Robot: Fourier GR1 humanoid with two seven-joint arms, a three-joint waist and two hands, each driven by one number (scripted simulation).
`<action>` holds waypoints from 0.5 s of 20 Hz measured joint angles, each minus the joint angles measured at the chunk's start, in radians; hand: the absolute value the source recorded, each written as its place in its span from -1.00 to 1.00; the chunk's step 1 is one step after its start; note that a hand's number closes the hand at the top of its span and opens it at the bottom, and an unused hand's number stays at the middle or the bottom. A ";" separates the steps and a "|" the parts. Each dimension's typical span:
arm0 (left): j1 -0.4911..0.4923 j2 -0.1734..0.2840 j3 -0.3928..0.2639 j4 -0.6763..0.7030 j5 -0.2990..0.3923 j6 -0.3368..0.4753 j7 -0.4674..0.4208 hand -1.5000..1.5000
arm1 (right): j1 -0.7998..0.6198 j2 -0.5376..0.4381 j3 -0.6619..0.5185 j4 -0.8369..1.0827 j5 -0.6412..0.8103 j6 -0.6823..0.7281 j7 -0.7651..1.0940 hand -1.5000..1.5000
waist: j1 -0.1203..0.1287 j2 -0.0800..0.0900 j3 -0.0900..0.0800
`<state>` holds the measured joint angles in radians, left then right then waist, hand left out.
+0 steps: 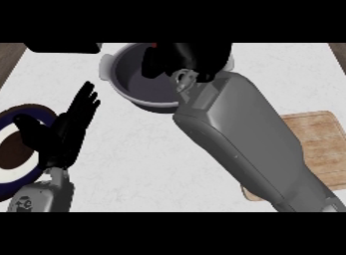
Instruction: Pick the tomato from the cutting board and place it in the pot
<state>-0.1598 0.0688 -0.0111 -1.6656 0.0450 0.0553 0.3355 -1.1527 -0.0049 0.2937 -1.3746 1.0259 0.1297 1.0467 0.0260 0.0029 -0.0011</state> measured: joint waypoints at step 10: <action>0.009 -0.004 -0.007 -0.018 -0.003 -0.002 0.003 0.00 | -0.134 0.003 -0.092 0.450 -0.055 -0.208 -0.105 1.00 | 0.010 0.005 0.000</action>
<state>-0.1504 0.0646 -0.0179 -1.6834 0.0416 0.0531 0.3383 -1.2872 -0.0019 0.2015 -0.9242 0.9711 -0.0782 0.9421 0.0359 0.0081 -0.0011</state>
